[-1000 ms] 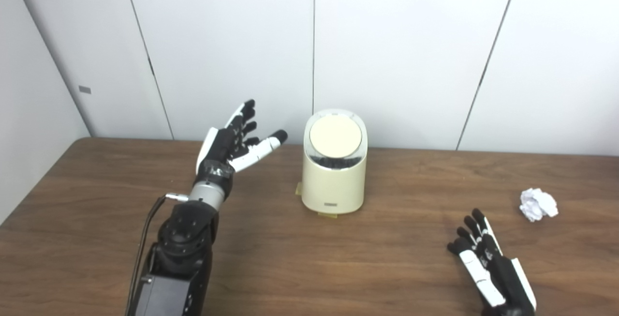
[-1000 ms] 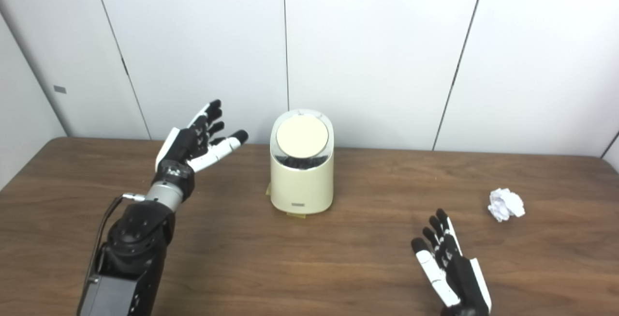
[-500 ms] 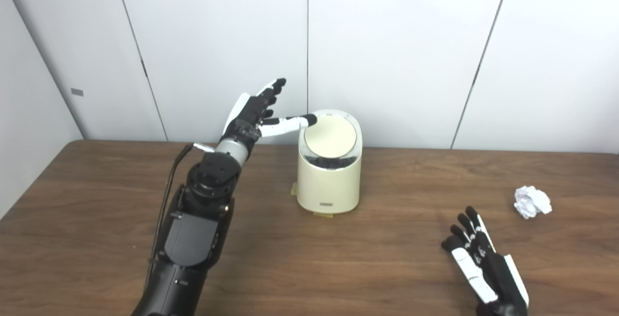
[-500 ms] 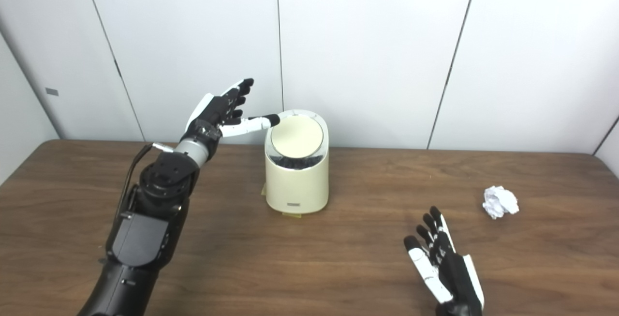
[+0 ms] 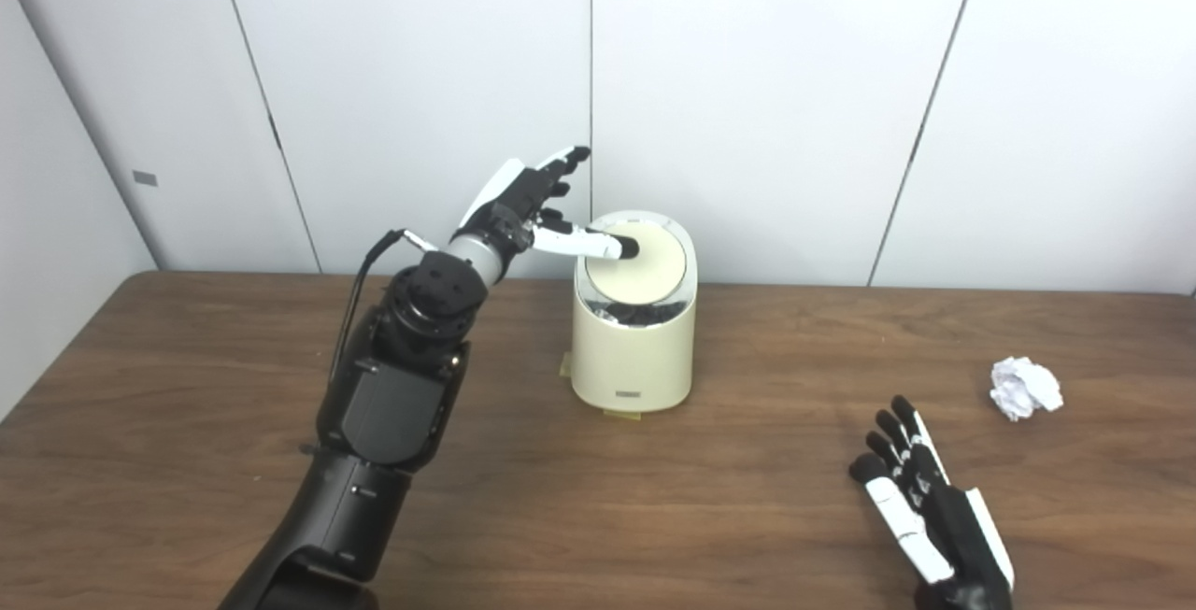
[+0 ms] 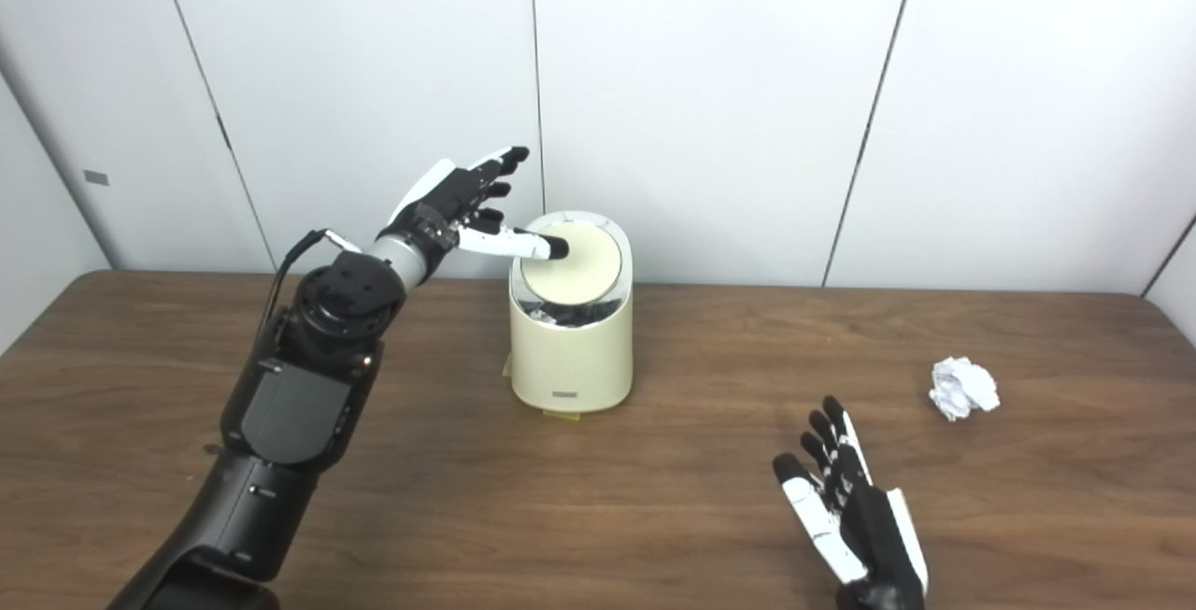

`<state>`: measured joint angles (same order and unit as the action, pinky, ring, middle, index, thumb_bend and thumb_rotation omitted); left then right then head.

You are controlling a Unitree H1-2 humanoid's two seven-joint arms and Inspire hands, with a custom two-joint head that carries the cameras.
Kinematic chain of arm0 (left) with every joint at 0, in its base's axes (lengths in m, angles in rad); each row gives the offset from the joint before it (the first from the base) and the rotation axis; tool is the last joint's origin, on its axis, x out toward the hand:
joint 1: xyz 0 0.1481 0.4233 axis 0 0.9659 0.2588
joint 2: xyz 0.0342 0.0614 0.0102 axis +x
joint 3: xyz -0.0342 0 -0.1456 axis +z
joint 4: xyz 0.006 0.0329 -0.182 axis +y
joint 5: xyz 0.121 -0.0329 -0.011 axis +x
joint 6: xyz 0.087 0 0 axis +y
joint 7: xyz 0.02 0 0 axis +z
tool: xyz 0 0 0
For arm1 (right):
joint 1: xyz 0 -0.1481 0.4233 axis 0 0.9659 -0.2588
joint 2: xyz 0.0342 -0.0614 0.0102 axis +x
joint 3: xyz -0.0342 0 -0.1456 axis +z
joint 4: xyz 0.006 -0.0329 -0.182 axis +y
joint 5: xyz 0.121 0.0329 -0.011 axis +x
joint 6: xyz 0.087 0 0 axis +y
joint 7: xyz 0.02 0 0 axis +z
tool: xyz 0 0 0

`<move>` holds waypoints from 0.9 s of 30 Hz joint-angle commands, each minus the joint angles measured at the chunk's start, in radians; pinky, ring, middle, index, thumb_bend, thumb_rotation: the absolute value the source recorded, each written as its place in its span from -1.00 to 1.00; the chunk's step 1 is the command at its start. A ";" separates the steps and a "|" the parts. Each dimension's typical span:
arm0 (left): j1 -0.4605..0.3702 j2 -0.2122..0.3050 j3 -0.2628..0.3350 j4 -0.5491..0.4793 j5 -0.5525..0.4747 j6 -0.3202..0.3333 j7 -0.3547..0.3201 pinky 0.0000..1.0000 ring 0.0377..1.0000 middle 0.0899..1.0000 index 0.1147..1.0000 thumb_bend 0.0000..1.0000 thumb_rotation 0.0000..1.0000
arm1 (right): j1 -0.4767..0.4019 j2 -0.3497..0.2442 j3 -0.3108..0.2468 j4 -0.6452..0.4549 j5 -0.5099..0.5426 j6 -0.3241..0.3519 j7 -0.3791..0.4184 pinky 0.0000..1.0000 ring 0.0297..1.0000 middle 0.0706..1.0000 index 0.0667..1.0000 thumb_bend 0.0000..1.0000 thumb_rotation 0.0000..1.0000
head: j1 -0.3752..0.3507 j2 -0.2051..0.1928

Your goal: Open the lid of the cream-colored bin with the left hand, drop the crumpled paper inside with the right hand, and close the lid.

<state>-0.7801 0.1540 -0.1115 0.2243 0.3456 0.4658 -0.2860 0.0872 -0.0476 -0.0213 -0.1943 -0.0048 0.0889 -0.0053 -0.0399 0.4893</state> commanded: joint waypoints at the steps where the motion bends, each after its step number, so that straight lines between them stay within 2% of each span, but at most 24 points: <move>1: -0.062 0.003 -0.008 -0.016 0.037 0.004 0.003 0.74 0.92 0.99 1.00 0.78 -0.78 | 0.000 0.004 0.007 -0.014 -0.003 -0.013 0.004 0.66 0.88 0.92 0.96 0.16 0.28 | -0.002 0.000; 6: -0.073 0.009 -0.047 -0.009 0.103 0.003 0.013 0.74 0.93 0.98 0.99 0.76 -0.87 | 0.001 0.011 0.006 -0.016 0.007 -0.007 0.003 0.67 0.88 0.92 0.96 0.15 0.27 | -0.005 0.005; 14: -0.096 0.047 -0.152 0.046 0.223 -0.011 0.075 0.50 0.87 0.93 0.89 0.81 -0.98 | 0.003 0.009 0.014 -0.028 -0.022 -0.003 -0.005 0.64 0.86 0.91 0.95 0.16 0.33 | -0.010 0.014; 20: -0.098 0.053 -0.181 0.070 0.245 -0.023 0.097 0.51 0.89 0.97 0.88 0.78 -0.98 | 0.002 0.014 0.005 -0.026 0.017 -0.004 0.002 0.67 0.87 0.92 0.95 0.26 0.25 | -0.010 0.021; 27: -0.097 0.053 -0.200 0.082 0.248 -0.055 0.120 0.60 0.86 0.93 0.87 0.77 -0.91 | 0.003 0.010 0.007 -0.026 0.018 -0.019 -0.003 0.63 0.88 0.92 0.94 0.26 0.22 | -0.012 0.023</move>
<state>-0.8196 0.1955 -0.3024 0.3094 0.5635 0.4401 -0.1938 0.0915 -0.0428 -0.0190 -0.1993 0.0159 0.0898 -0.0135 -0.0506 0.5123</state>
